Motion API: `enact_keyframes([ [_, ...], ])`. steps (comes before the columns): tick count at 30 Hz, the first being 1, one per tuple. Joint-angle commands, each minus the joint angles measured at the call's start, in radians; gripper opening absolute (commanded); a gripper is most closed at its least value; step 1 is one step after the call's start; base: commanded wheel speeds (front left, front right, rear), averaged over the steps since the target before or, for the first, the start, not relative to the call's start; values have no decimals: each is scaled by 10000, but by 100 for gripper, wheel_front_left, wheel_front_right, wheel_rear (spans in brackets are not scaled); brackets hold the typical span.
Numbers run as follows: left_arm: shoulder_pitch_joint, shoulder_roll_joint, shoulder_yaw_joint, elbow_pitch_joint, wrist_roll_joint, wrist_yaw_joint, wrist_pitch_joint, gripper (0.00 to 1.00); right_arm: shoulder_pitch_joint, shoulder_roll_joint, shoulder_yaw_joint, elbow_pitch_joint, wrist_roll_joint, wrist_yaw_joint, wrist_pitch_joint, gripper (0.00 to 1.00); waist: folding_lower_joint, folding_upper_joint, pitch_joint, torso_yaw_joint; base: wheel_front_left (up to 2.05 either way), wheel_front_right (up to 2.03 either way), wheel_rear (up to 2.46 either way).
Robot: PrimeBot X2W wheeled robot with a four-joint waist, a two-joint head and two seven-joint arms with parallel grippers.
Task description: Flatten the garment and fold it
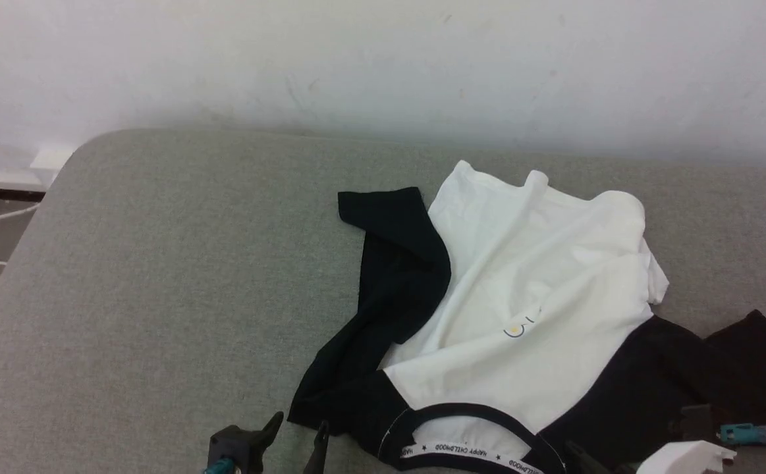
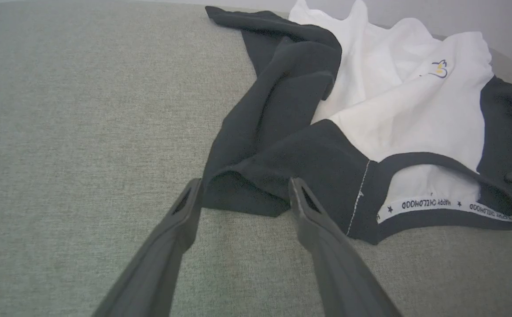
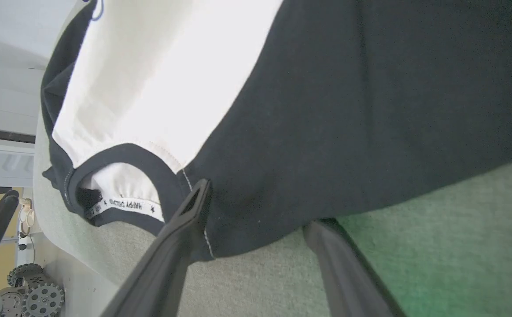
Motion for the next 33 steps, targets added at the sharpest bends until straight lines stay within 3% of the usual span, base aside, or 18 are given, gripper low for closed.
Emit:
enact_keyframes([
  [1, -150, -71, -14, 68, -18, -83, 20, 100, -83, 51, 109, 389, -94, -36, -7, 100, 1, 0, 95, 49, 0, 0, 0],
  [3, -175, -128, -7, 141, -133, -128, 56, 100, -218, 51, 116, 554, -208, -36, -125, 100, 1, 0, 152, 54, 0, 0, 0],
  [4, -182, -149, -8, 178, -187, -158, 70, 100, -274, 52, 109, 619, -348, -36, -187, 86, 1, 0, 169, 47, 0, 0, 0],
  [5, -176, -187, 0, 212, -278, -200, 85, 100, -324, 52, 90, 666, -497, -36, -256, 43, 1, 0, 178, 35, 0, 0, 0],
  [6, -164, -226, 9, 255, -382, -239, 123, 100, -362, 52, 58, 698, -641, -36, -328, 8, 1, 0, 179, 19, 0, 0, 0],
  [7, -159, -242, -12, 304, -452, -283, 192, 100, -391, 52, 37, 701, -819, -36, -398, 0, 1, 0, 174, -1, 0, 0, 0],
  [15, 43, -614, -8, 508, -1464, -699, 702, 100, -101, 52, 14, -65, -1700, -36, -521, 0, 1, 0, -33, -302, 0, 0, 0],
  [27, -56, -1238, 162, 1104, -2921, -1221, 1483, 100, 263, 52, 296, -1257, -1708, -36, -118, 0, 1, 0, 154, -694, 0, 0, 0],
  [33, -371, -1370, 161, 1422, -2953, -1391, 1338, 100, 294, 52, 337, -1415, -1825, -36, -43, 0, 1, 0, 322, -791, 0, 0, 0],
])
